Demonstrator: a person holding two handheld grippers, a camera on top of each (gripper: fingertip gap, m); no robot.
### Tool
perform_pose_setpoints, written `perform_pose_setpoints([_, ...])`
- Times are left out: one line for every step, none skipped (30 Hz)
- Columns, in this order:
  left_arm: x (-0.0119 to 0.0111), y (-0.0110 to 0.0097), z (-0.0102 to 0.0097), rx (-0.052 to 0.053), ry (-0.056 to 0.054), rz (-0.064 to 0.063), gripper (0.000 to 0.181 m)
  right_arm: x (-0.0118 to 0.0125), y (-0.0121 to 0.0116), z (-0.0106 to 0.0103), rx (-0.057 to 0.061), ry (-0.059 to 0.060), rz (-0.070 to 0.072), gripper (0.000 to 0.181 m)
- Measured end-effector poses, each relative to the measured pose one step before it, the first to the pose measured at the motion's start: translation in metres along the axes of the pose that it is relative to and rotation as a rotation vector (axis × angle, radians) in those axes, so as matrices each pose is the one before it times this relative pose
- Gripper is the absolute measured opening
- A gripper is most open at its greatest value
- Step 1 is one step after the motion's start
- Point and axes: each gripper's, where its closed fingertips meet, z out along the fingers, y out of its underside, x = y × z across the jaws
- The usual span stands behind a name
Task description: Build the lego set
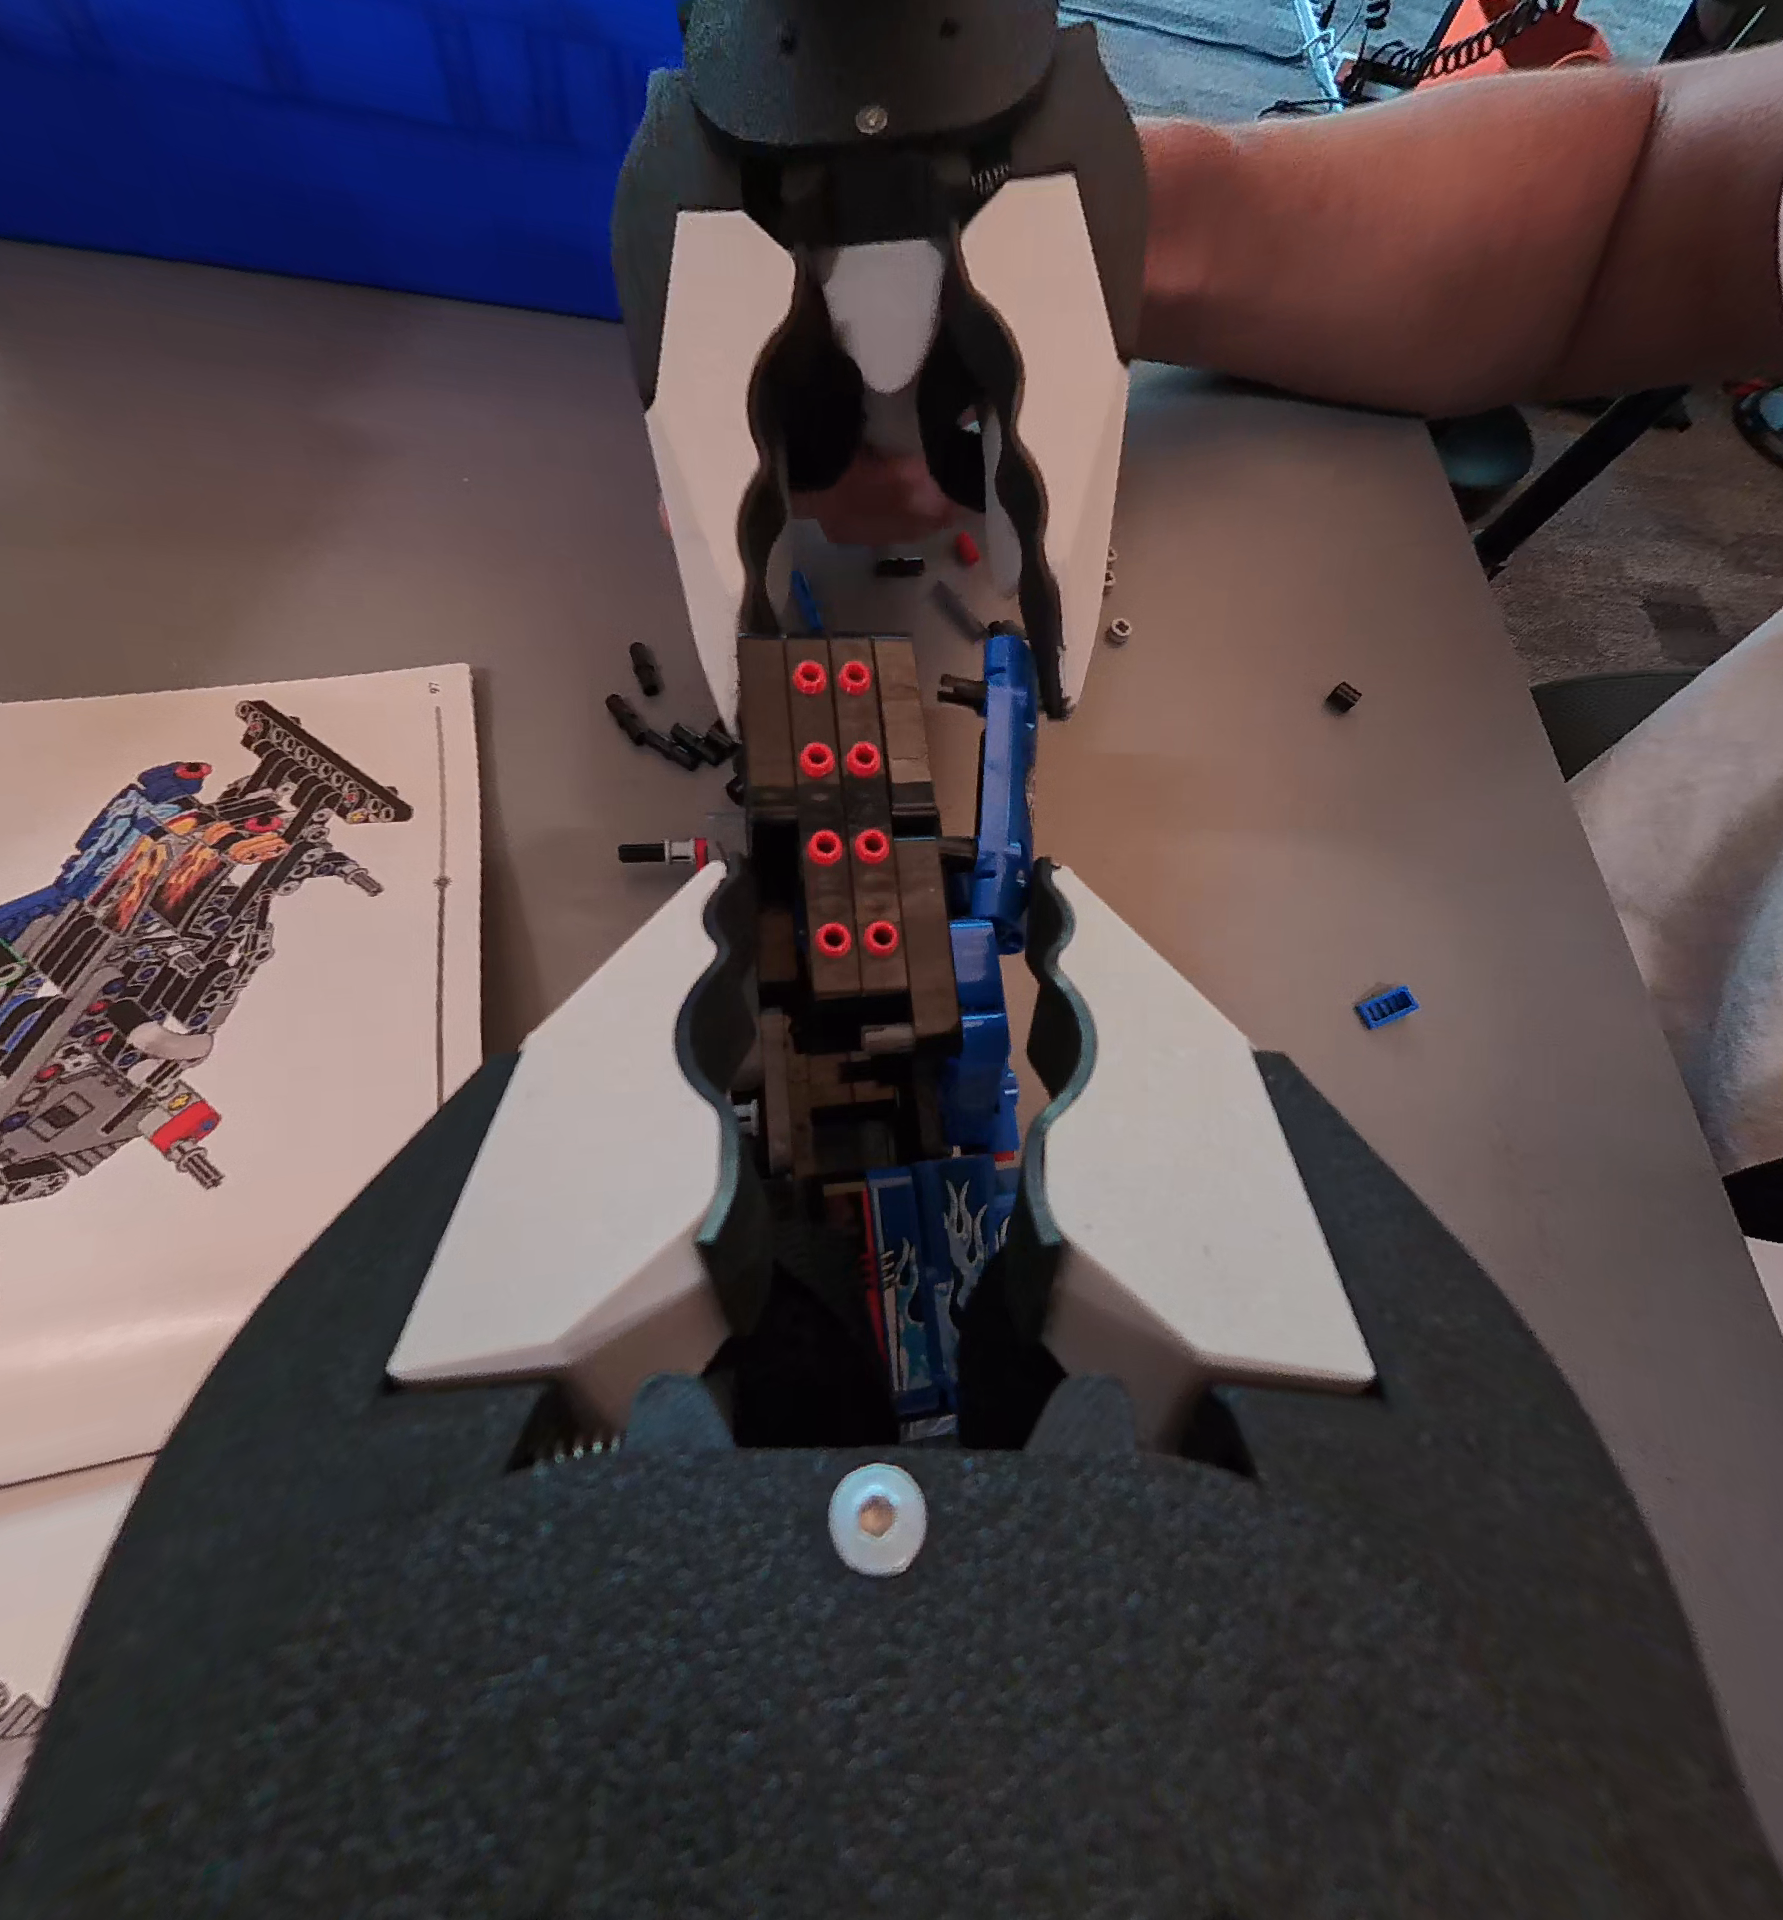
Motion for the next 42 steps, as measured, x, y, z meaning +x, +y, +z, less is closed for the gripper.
perform_pose_setpoints([0.00005,0.00004,0.00012,-0.0008,-0.0019,-0.0008,0.05,0.00006,-0.00191,0.00028,0.0133,-0.0068,0.0149,0.057])
perform_pose_setpoints([-0.00001,-0.00002,-0.00003,0.0001,-0.0002,-0.0023,0.05,0.00053,0.00005,-0.00001,0.0004,-0.0048,0.0119,0.056])
perform_pose_setpoints([-0.00004,-0.00004,-0.00002,0.0002,0.0003,-0.0008,0.05,0.00186,0.00009,0.00004,-0.0003,0.0061,0.0048,0.058])
perform_pose_setpoints([-0.00007,0.00007,-0.00003,0.0003,0.0005,-0.0009,0.05,0.00057,-0.00046,0.00002,0.0013,0.002,-0.0054,0.059])
perform_pose_setpoints([0.00002,-0.00013,-0.00002,0.0012,0.0011,-0.0008,0.05,0.00007,-0.00032,-0.00003,0.0007,0.003,-0.0108,0.058])
perform_pose_setpoints([0.00061,-0.00027,0.00002,0.0017,0.0036,0.0,0.051,0.00019,-0.00035,-0.0004,0.0003,0.0063,-0.015,0.054])
perform_pose_setpoints([0.00059,-0.00018,0.00001,0.0004,0.0041,-0.0011,0.051,0.00121,0.00053,-0.00043,-0.0052,0.0128,-0.0174,0.05])
perform_pose_setpoints([0.00031,-0.00008,0.00001,-0.0006,0.002,-0.0006,0.051,0.00001,0.0004,0.00006,-0.0037,0.0052,-0.0148,0.049])
perform_pose_setpoints([0.00003,-0.00006,-0.00004,0.0011,0.0002,0.0002,0.051,-0.00007,0.00014,0.00022,-0.0014,0.0014,-0.0052,0.049])
perform_pose_setpoints([-0.00008,0.00003,0.00003,0.0007,-0.0002,-0.0003,0.051,0.00009,0.00005,0.00011,-0.0004,-0.0015,0.0007,0.049])
perform_pose_setpoints([-0.00009,-0.00014,0.00005,-0.0005,-0.0005,-0.0009,0.051,0.00012,0.00001,-0.00005,-0.0001,-0.0022,0.0022,0.049])
perform_pose_setpoints([-0.00018,0.00005,0.00007,0.0002,-0.0014,-0.0006,0.051,0.00023,-0.00014,0.00013,0.0001,-0.0014,0.0005,0.049])
perform_pose_setpoints([-0.0003,-0.00013,0.00007,0.0009,-0.0024,-0.0005,0.051,0.00022,-0.00027,0.00002,0.0017,-0.0005,0.0001,0.049])
perform_pose_setpoints([-0.0003,0.00008,0.00026,-0.0001,-0.0042,0.0042,0.051,0.00015,-0.00073,0.00001,0.0056,-0.001,0.0061,0.049])
perform_pose_setpoints([0.00005,0.00025,0.00037,-0.0027,-0.0044,0.0093,0.051,-0.00016,-0.00071,-0.00003,0.0081,-0.0046,0.0156,0.049])
perform_pose_setpoints([0.00034,0.00021,0.0002,-0.0039,-0.0032,0.0069,0.051,-0.00074,-0.00057,0.00033,0.0091,-0.0086,0.0123,0.049])
perform_pose_setpoints([0.00002,0.00002,0.00008,-0.0004,-0.0007,0.0012,0.051,-0.00024,-0.00019,0.00033,0.0081,-0.005,0.0028,0.049])
perform_pose_setpoints([-0.00012,-0.00003,-0.00015,0.0028,0.0029,-0.0027,0.051,0.00009,0.00001,0.00001,0.0021,-0.0009,-0.0006,0.049])
perform_pose_setpoints([-0.00022,-0.00012,-0.00016,0.0019,0.0035,-0.0034,0.051,0.00026,0.00009,0.00007,-0.003,0.0022,-0.0019,0.049])
perform_pose_setpoints([0.0,-0.00005,0.00005,-0.0003,0.0005,-0.0013,0.051,0.00016,0.00009,-0.00007,-0.0045,0.0035,-0.0041,0.049])
perform_pose_setpoints([-0.00016,-0.00006,0.0001,-0.0007,-0.0037,0.0008,0.051,0.0001,0.00011,-0.00007,-0.0031,0.002,-0.0051,0.049])
perform_pose_setpoints([-0.00025,-0.0001,0.00014,0.0011,-0.005,0.0006,0.051,0.00029,0.00001,-0.00007,0.0001,0.0005,-0.004,0.049])
perform_pose_setpoints([-0.00029,-0.0002,0.00022,0.0023,-0.0038,-0.0005,0.051,0.00026,-0.00007,-0.00012,0.0041,-0.0021,-0.0011,0.049])
perform_pose_setpoints([-0.00023,-0.00025,0.00009,0.0024,-0.0026,0.0004,0.05,0.00024,-0.00016,-0.00019,0.007,-0.0045,0.0044,0.049])
perform_pose_setpoints([-0.00013,-0.00008,0.00004,0.0012,-0.0019,0.0024,0.05,0.00016,-0.00011,0.00008,0.0068,-0.0062,0.0091,0.049])
perform_pose_setpoints([0.00008,-0.00005,0.00007,0.0007,-0.0013,0.0013,0.05,-0.00003,0.00008,0.0001,0.0049,-0.0045,0.0043,0.048])
perform_pose_setpoints([0.00002,-0.00002,0.00015,-0.0004,-0.0014,0.0005,0.05,-0.00019,0.00018,0.00004,0.0011,-0.0035,0.0012,0.048])
perform_pose_setpoints([0.00001,0.00011,0.00009,-0.0017,-0.002,-0.0016,0.05,0.0,0.0002,-0.00005,-0.0015,-0.0033,-0.0003,0.048])
perform_pose_setpoints([0.00009,0.00001,-0.00002,-0.0009,-0.0013,-0.0008,0.05,-0.00009,0.00027,-0.00003,-0.0054,-0.0015,-0.002,0.048])
perform_pose_setpoints([0.00143,-0.00077,-0.0003,0.0037,0.0072,0.0011,0.042,-0.00005,0.00021,0.00006,-0.0068,0.0011,-0.0027,0.048])
perform_pose_setpoints([0.00047,0.00031,0.00044,0.0001,0.0057,-0.0124,0.043,-0.00082,-0.00052,-0.00022,-0.0036,-0.0021,-0.0006,0.04])
perform_pose_setpoints([-0.00008,0.00005,0.00016,0.0025,0.0035,-0.0077,0.043,-0.0008,0.00101,-0.00004,-0.0109,-0.004,0.0057,0.04])
perform_pose_setpoints([0.00027,0.00019,0.00011,-0.0013,-0.0029,0.0093,0.043,-0.00059,0.0,0.00001,-0.003,0.0006,-0.0049,0.04])
perform_pose_setpoints([0.00016,-0.00002,0.00018,-0.0035,-0.007,0.0137,0.043,-0.00024,0.00004,0.00013,-0.0042,0.0065,-0.0196,0.04])
perform_pose_setpoints([0.00011,-0.00002,0.00006,-0.0007,-0.0017,0.0018,0.043,-0.00005,0.00002,-0.0001,-0.0034,0.0041,-0.0044,0.04])
perform_pose_setpoints([-0.00001,0.00008,0.00004,0.0014,0.0035,-0.0042,0.043,0.00046,0.0,-0.00002,-0.0014,0.0029,0.0036,0.04])
perform_pose_setpoints([-0.00017,-0.00005,-0.00005,0.002,0.0033,-0.0028,0.043,0.00014,-0.00008,-0.00001,0.0017,0.0034,-0.0037,0.04])
perform_pose_setpoints([-0.00019,-0.00006,-0.00007,0.001,-0.0001,0.0009,0.044,-0.00004,-0.00019,-0.00001,0.0029,0.001,-0.0016,0.041])
perform_pose_setpoints([-0.0001,-0.00012,0.00008,0.0,-0.0021,0.0023,0.044,0.00028,-0.00015,-0.00024,0.0012,0.0035,-0.0006,0.041])
perform_pose_setpoints([0.00022,-0.00008,0.00009,-0.0004,0.0027,-0.0012,0.044,0.0004,-0.00032,-0.00023,0.0011,0.0043,0.0047,0.041])
perform_pose_setpoints([0.00083,-0.00026,0.00014,0.0009,0.0075,-0.0022,0.044,-0.00001,-0.00014,-0.00027,0.0045,0.0017,0.0082,0.041])
perform_pose_setpoints([0.00009,-0.00029,0.00015,0.0022,0.0027,-0.0032,0.044,-0.00005,0.00053,-0.00045,-0.0033,0.0043,0.0016,0.042])
